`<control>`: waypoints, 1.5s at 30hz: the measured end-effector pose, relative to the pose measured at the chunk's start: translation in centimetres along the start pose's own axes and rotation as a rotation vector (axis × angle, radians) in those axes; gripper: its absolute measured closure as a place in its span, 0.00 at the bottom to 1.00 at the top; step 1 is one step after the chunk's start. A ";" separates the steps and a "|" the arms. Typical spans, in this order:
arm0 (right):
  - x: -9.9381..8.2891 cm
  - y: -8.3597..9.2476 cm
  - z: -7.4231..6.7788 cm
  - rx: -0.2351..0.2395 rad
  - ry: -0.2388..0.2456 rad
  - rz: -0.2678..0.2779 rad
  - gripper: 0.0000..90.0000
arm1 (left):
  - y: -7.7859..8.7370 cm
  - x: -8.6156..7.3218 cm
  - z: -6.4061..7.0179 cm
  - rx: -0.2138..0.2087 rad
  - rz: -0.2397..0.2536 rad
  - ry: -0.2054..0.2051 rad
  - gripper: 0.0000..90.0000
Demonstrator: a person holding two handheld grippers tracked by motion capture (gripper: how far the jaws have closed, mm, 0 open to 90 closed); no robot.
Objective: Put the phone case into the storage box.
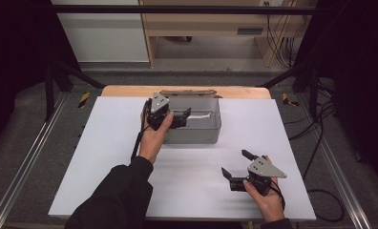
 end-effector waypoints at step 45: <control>0.1 0.0 -0.5 0.028 -0.020 0.010 0.03 | 10.4 2.6 -6.7 0.001 0.082 0.056 0.02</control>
Point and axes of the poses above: each handheld gripper's, and its own axes: y roughly backward along the jaws, x roughly out of its top, z roughly to its right, the point moved 6 cm from there along -y, roughly forward along the jaws, and after that the axes turned 6 degrees about -z, right-handed, at the moved point
